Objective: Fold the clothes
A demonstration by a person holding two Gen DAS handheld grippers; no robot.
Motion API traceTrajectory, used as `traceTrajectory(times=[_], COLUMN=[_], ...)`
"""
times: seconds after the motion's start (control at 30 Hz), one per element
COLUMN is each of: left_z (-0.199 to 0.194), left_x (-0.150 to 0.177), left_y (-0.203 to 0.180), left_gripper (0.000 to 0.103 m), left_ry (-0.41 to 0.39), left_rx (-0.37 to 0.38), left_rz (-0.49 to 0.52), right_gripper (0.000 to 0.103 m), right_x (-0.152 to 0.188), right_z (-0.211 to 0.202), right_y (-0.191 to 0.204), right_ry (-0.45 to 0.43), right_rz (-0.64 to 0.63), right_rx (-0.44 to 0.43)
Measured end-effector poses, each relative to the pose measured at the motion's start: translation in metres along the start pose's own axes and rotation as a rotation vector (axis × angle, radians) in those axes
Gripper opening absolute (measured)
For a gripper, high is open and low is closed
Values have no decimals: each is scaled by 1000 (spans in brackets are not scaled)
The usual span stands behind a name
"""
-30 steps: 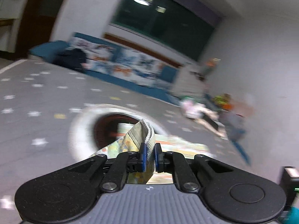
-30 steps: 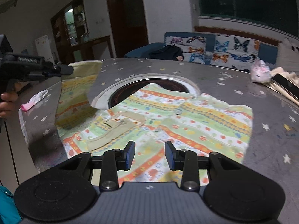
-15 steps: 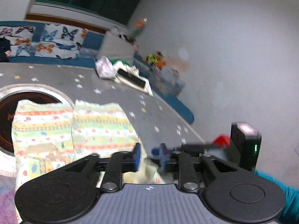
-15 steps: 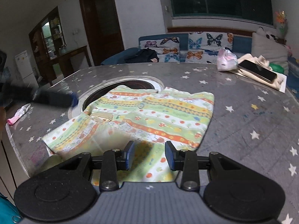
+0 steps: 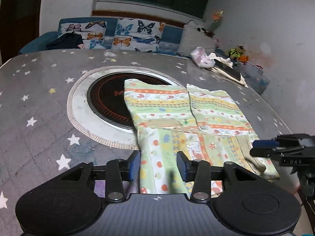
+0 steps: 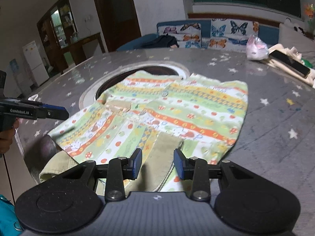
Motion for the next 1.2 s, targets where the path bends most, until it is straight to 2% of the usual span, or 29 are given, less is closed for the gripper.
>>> traceTrajectory(times=[0.17,0.2,0.23,0.33,0.43,0.57,0.67,0.73,0.83,0.97,1.03,1.1,1.13,1.2], left_z=[15,18,21,21,10,7,3,-1,-8,6,20,37,42,44], left_x=[-2,-1,0,3,4,15,15,7,-8,-22,-24,-22,-20,-16], left_y=[6,9,11,19,31,49,55,52,40,16,9,11,14,22], left_gripper=[45,36,16,6,6,6,16,19,14,15,13,9,1,0], left_ry=[38,48,58,51,-7,-6,5,-15,-65,-70,-47,-8,-1,-5], left_rx=[10,23,37,71,112,59,21,-14,-23,68,83,41,17,-34], left_rz=[-22,-34,-46,-93,-153,-226,-236,-202,-132,-40,-6,5,6,3], right_gripper=[36,36,36,36,36,36,36,36,36,38,38,38,38,38], right_x=[1,1,0,-3,-6,-6,-3,-3,-4,-4,-4,-4,-3,-3], right_z=[7,8,8,9,10,17,22,21,20,21,21,21,21,20], right_y=[4,5,5,7,13,14,10,8,8,9,9,9,9,8], right_ry=[24,25,26,28,20,35,51,48,45,47,47,48,49,49], right_rz=[-4,-5,-8,-17,-34,-45,-43,-40,-47,-64,-66,-65,-64,-68], right_rx=[-1,-1,-2,-9,-22,-30,-25,-25,-20,-13,-14,-13,-12,-11])
Point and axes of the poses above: each gripper's, at about its wrist camera, not at the fingertips, and z roughly the way its jaws point, y to its left, x to its underside, the point moved 2 cm from there along z, roughly the way its jaws point, and after that the axes turned 2 degrees about -y, right-handed, at the moved point
